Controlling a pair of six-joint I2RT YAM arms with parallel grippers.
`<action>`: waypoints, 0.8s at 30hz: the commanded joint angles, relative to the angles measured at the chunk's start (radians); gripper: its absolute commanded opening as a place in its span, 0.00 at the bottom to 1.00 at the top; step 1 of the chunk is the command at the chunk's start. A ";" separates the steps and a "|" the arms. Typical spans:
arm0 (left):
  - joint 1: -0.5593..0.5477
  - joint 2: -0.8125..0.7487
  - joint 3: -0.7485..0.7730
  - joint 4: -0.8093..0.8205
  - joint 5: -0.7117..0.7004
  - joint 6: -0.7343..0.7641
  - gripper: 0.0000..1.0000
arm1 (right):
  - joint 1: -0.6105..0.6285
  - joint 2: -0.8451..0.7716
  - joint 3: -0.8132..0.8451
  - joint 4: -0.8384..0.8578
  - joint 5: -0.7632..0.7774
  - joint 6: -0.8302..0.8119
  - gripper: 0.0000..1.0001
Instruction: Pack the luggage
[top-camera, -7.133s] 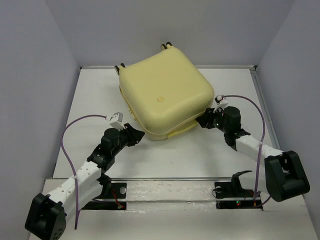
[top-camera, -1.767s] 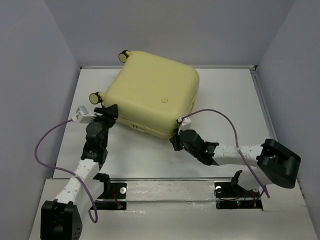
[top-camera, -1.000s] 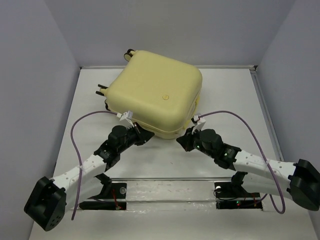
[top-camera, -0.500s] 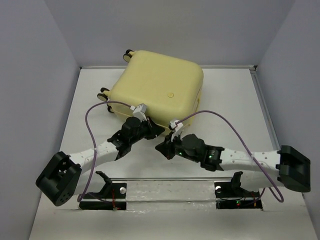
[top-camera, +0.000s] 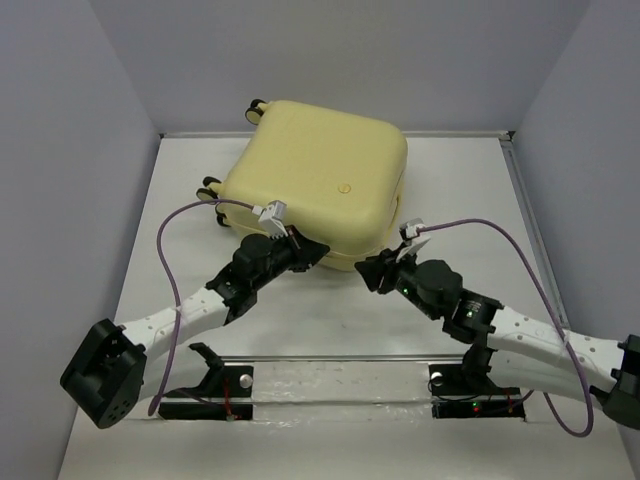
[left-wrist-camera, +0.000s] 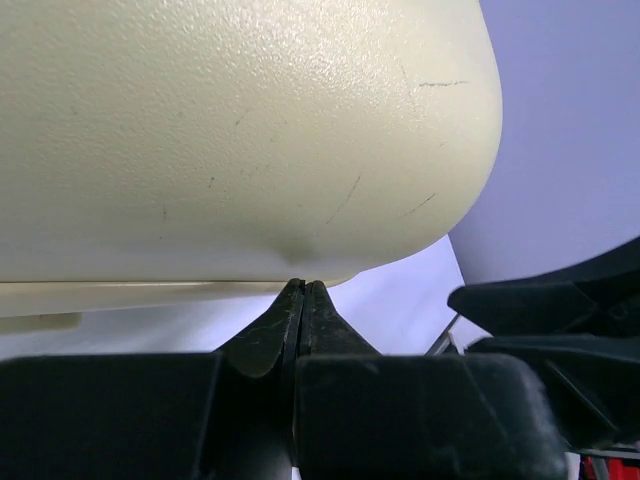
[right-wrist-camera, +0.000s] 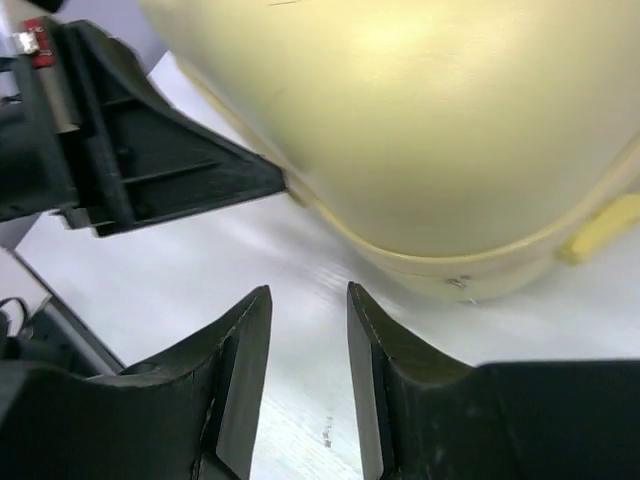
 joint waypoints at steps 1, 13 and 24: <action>0.000 -0.015 -0.012 0.060 -0.024 0.013 0.06 | -0.117 -0.040 -0.069 -0.078 -0.015 -0.033 0.43; 0.000 -0.033 -0.041 0.054 -0.012 0.027 0.06 | -0.355 0.116 -0.120 0.159 -0.267 -0.207 0.47; 0.000 0.009 -0.027 0.064 -0.001 0.032 0.06 | -0.378 0.238 -0.140 0.382 -0.391 -0.218 0.46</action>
